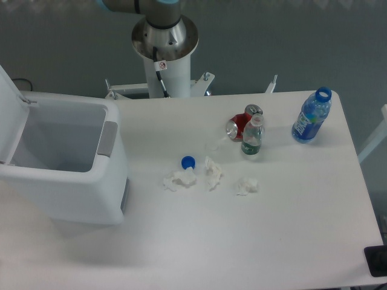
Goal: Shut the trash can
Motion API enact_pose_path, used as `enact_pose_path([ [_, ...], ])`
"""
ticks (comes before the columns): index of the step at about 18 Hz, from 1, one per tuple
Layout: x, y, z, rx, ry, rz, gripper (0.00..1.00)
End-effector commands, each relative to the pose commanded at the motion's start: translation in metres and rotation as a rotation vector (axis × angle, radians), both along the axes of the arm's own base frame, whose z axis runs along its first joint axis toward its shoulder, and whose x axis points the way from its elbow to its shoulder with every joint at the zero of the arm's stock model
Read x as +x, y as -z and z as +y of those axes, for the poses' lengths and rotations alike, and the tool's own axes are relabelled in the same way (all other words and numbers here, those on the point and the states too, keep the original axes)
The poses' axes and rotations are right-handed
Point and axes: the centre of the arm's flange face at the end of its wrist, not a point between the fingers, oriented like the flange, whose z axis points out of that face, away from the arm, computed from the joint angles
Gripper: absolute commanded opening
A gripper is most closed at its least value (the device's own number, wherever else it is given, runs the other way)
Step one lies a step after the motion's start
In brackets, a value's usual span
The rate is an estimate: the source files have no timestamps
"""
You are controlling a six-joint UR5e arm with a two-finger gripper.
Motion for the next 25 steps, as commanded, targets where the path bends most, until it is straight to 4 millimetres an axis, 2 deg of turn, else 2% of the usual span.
enact_pose_path([
  [13, -0.008, 0.007, 0.000, -0.024, -0.040, 0.042, 1.00],
  [18, -0.024, 0.012, -0.005, -0.036, -0.079, 0.056, 1.00],
  [25, -0.059, 0.012, -0.013, -0.048, -0.170, 0.109, 1.00],
])
